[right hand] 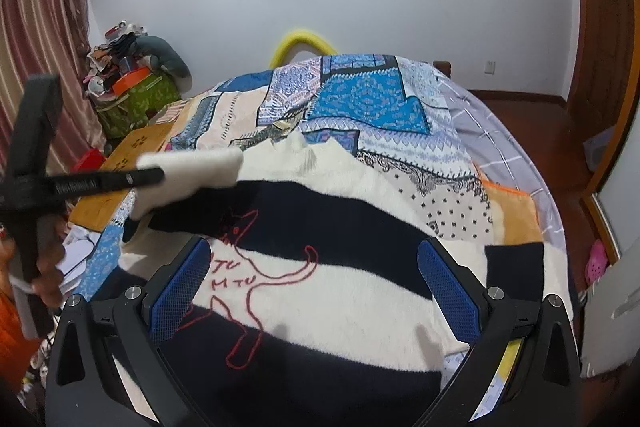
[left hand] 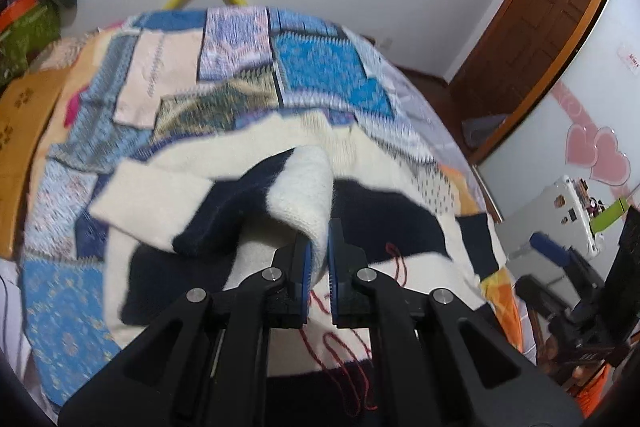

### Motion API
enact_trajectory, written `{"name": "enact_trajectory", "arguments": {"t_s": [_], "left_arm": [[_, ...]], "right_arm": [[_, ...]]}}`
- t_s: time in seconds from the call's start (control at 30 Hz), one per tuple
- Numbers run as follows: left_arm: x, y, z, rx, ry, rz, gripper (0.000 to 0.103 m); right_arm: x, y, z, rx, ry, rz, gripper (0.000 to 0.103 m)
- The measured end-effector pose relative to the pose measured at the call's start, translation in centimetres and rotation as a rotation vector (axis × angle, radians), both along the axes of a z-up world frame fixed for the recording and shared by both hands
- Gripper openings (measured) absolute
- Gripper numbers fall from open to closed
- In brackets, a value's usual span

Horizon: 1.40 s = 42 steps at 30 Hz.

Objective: Fold small clothes
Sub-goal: 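Carry the held sleeve across the sweater body with the left gripper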

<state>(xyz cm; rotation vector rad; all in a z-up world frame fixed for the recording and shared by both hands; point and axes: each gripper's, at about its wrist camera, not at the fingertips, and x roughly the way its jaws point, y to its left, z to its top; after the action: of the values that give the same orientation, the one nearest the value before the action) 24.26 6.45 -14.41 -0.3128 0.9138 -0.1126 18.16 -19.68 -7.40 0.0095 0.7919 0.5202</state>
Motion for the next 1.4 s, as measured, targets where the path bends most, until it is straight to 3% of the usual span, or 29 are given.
{"name": "enact_trajectory", "arguments": {"t_s": [0.23,0.3,0.37,0.47,0.7,0.9,1.13,1.4], "left_arm": [[-0.6,-1.1,-1.9,0.03,0.062,-0.038,0.01],[-0.7,-1.1,-1.7,0.046,0.065,-0.037,0.021],[-1.1,-0.7,-1.2,0.047,0.05,-0.024,0.042],[-1.9,0.4,0.0,0.056,0.008,0.013,0.054],[-3.6,4.9,2.2,0.112,-0.043,0.112,0.061],[-5.8,9.6,2.2,0.159,-0.031,0.189,0.066],[-7.8,14.4,-0.5,0.145,0.022,0.27,0.067],[-7.9,16.1,-4.5,0.124,0.095,0.275,0.067]], "right_arm": [[-0.1,0.6,-0.6,-0.004,0.025,0.012,0.103],[0.1,1.1,-0.6,-0.007,0.025,0.019,0.103],[0.1,1.6,-0.4,-0.012,0.019,0.031,0.103],[0.2,2.7,0.2,-0.025,-0.001,0.052,0.103],[0.4,6.1,1.9,-0.068,-0.075,0.126,0.103],[0.9,10.4,1.9,-0.118,-0.104,0.195,0.103],[1.0,15.8,0.1,-0.168,-0.06,0.313,0.099],[1.7,20.9,-3.3,-0.238,0.072,0.412,0.082]]}}
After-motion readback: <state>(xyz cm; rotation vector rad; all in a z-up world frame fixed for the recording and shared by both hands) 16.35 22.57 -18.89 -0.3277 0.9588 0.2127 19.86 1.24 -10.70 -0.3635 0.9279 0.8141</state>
